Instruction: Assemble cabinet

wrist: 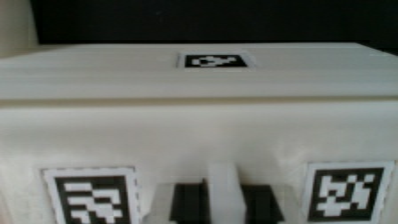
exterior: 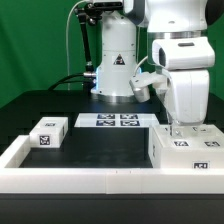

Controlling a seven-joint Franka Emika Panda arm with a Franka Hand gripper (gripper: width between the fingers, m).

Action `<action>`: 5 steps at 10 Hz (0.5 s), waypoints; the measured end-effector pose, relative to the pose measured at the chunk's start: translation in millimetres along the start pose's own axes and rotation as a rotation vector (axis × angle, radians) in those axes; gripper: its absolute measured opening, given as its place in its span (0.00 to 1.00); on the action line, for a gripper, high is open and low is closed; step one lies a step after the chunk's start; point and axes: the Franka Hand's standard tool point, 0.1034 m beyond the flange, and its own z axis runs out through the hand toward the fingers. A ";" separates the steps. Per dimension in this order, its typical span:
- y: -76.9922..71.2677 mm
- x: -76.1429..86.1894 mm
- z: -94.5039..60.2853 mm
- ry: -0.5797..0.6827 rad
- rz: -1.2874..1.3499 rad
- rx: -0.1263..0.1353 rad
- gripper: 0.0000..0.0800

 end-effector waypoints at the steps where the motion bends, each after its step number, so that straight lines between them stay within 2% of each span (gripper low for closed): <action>1: 0.1 0.0 0.0 0.000 0.000 0.000 0.38; 2: 0.1 -0.1 -0.1 0.000 0.000 0.000 0.38; 3: 0.1 -0.1 0.0 0.000 0.000 0.000 0.55; 4: -0.1 -0.3 0.3 0.000 0.000 0.000 0.78; 5: -0.1 -0.4 0.4 0.000 0.001 0.001 0.92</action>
Offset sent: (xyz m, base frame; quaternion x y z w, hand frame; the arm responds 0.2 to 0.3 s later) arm 0.0000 0.0000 0.0000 0.0000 0.0000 0.0000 1.0000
